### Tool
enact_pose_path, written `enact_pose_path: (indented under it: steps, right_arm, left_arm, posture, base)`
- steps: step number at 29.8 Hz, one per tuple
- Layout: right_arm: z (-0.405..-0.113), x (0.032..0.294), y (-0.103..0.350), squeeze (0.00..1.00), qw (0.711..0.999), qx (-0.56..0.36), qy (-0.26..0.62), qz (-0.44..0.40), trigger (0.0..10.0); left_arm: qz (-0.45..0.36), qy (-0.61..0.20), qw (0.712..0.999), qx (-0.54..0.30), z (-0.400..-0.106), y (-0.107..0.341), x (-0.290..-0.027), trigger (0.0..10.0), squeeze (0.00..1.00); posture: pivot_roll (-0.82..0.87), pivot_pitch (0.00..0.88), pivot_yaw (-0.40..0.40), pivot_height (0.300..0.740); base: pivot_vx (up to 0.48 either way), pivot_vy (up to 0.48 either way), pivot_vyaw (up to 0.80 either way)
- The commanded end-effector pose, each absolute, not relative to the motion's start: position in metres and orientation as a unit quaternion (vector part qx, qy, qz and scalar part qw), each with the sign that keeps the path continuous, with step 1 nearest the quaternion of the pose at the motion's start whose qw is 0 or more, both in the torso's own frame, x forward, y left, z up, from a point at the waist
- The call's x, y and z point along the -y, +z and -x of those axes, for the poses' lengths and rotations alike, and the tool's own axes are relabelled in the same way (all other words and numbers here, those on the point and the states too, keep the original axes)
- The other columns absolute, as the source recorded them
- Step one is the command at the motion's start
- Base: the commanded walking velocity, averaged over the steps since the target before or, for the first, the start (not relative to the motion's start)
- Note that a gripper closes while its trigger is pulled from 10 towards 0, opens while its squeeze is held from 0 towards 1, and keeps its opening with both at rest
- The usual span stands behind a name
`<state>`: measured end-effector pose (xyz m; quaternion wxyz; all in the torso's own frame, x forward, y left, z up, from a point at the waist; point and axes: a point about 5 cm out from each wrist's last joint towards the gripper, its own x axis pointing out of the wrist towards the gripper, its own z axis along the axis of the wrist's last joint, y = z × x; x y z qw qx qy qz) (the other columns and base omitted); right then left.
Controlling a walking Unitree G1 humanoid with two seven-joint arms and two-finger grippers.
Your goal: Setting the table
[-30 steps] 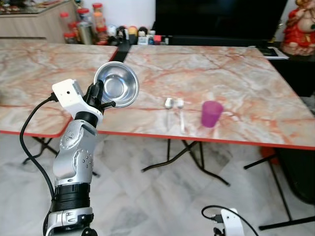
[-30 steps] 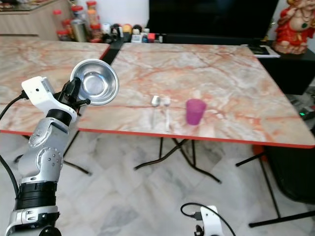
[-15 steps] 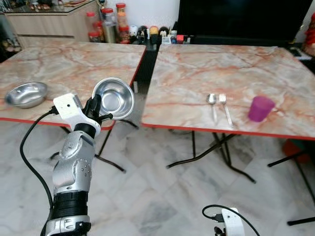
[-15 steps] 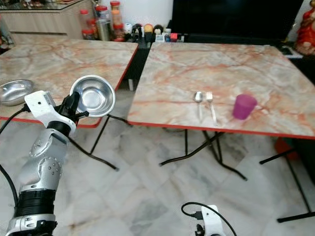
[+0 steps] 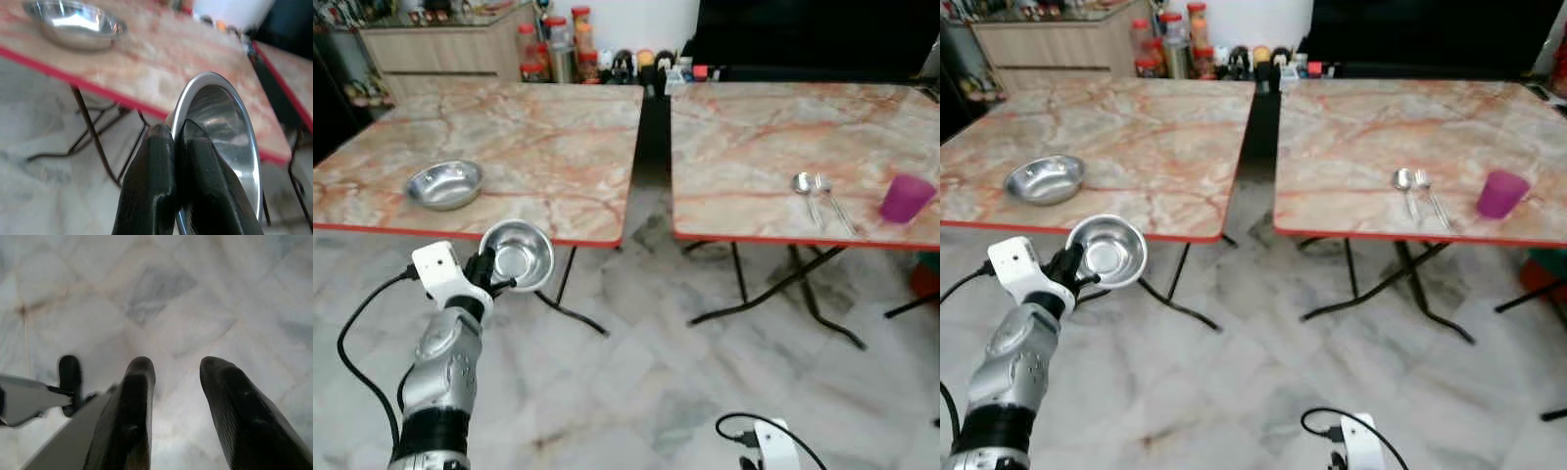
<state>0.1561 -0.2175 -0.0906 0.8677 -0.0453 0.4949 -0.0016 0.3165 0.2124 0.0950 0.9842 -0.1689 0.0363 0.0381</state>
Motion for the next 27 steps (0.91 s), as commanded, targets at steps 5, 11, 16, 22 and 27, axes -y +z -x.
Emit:
enact_pose_path:
  steps: [5, 11, 16, 22, 27]
  right_arm:
    - [-0.159, 0.212, -0.090, 0.00, 0.872, -0.487, -0.003, 0.035, 10.0]
    - [-0.159, 0.212, -0.091, 0.00, 0.872, -0.488, -0.002, 0.035, 10.0]
    - [-0.158, 0.211, -0.091, 0.00, 0.872, -0.488, -0.003, 0.034, 10.0]
    - [-0.160, 0.211, -0.090, 0.00, 0.874, -0.486, -0.005, 0.033, 10.0]
    - [-0.162, 0.210, -0.090, 0.00, 0.874, -0.485, -0.004, 0.033, 10.0]
  left_arm:
    - [0.144, 0.068, 0.983, -0.090, -0.302, 0.060, -0.228, 10.0, 0.00]
    - [0.143, 0.091, 0.974, -0.150, -0.287, 0.027, -0.232, 10.0, 0.00]
    - [0.132, 0.107, 0.965, -0.202, -0.273, 0.003, -0.234, 10.0, 0.00]
    - [0.120, 0.123, 0.953, -0.250, -0.259, -0.016, -0.236, 10.0, 0.00]
    - [0.064, 0.133, 0.921, -0.360, -0.225, -0.049, -0.235, 10.0, 0.00]
  posture:
    - [0.04, 0.000, 0.024, 0.740]
    - [0.04, 0.000, 0.025, 0.740]
    - [0.04, 0.000, 0.029, 0.740]
    - [0.05, 0.000, 0.024, 0.740]
    - [0.05, 0.000, 0.024, 0.740]
  base:
    - [0.000, 0.476, 0.00]
    - [0.000, 0.476, 0.00]
    - [0.000, 0.472, 0.00]
    - [0.000, 0.466, 0.00]
    - [0.000, 0.000, 0.00]
